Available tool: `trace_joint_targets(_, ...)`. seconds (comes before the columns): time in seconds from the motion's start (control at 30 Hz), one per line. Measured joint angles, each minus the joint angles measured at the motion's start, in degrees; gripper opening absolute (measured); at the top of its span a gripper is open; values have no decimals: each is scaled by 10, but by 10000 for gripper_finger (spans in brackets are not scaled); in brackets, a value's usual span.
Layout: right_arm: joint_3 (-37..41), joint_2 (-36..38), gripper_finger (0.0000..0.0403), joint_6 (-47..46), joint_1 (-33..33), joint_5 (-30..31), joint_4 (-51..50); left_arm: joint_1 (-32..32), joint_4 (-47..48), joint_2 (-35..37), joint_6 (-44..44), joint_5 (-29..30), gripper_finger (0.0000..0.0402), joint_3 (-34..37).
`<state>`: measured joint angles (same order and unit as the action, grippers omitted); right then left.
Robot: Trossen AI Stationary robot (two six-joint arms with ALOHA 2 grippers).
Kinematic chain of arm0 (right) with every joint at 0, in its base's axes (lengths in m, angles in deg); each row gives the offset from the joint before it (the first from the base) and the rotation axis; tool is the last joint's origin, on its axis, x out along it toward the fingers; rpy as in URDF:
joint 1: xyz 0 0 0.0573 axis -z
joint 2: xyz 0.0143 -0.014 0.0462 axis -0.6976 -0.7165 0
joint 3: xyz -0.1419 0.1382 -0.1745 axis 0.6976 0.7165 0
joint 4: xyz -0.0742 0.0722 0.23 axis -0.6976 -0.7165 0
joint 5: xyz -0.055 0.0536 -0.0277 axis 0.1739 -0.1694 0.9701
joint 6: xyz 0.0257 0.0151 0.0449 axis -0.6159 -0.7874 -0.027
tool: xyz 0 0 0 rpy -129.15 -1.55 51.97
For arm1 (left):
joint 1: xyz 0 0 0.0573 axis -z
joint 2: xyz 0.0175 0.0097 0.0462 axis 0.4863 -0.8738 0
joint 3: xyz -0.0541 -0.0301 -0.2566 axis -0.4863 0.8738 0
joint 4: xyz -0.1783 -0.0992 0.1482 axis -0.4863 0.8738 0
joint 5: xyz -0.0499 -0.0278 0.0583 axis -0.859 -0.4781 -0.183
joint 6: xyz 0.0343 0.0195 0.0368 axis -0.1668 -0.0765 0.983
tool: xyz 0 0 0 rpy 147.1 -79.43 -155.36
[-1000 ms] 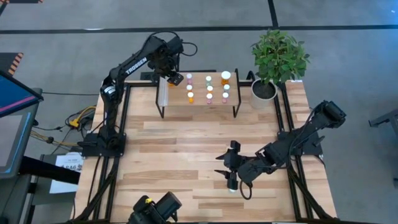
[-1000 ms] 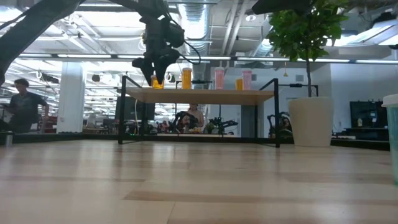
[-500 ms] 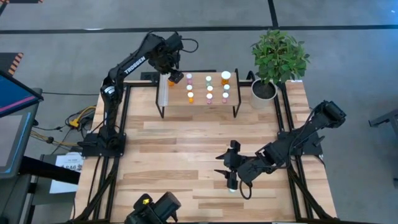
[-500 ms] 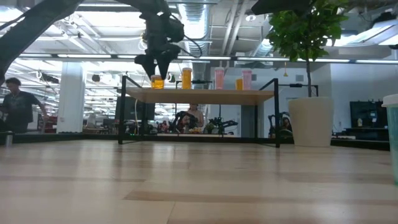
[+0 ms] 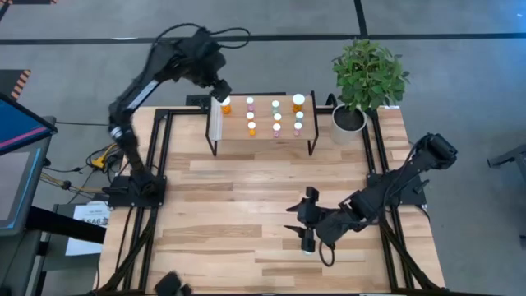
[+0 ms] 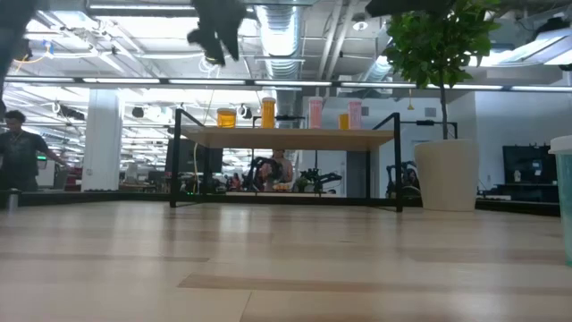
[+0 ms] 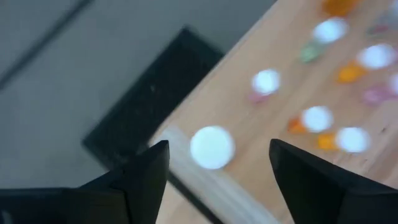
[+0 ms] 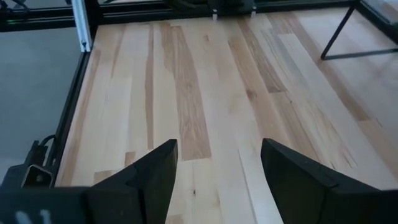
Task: Pick and place medicine bottles onto shelf by color
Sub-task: Put the small blue pill bottle on the shelf
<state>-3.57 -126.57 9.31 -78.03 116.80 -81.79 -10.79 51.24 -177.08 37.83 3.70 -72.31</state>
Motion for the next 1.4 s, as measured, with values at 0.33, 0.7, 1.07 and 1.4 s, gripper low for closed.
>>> trace_joint_targets(0.33, 7, 0, 256, -27, -71, 32, -11, 186, -352, 361, -56, -38, 224, 431)
trace_joint_targets(0.7, 7, -5, 256, -332, -188, 55, -205, 498, -918, 577, -99, 127, 223, 912)
trace_joint_targets(1.07, 74, -4, 256, -586, -329, 211, -233, 583, -1099, 465, -80, 192, 223, 975)
trace_joint_targets(1.4, 174, -4, 256, -503, -324, 211, 2, 587, -1217, 370, -77, 166, 223, 975)
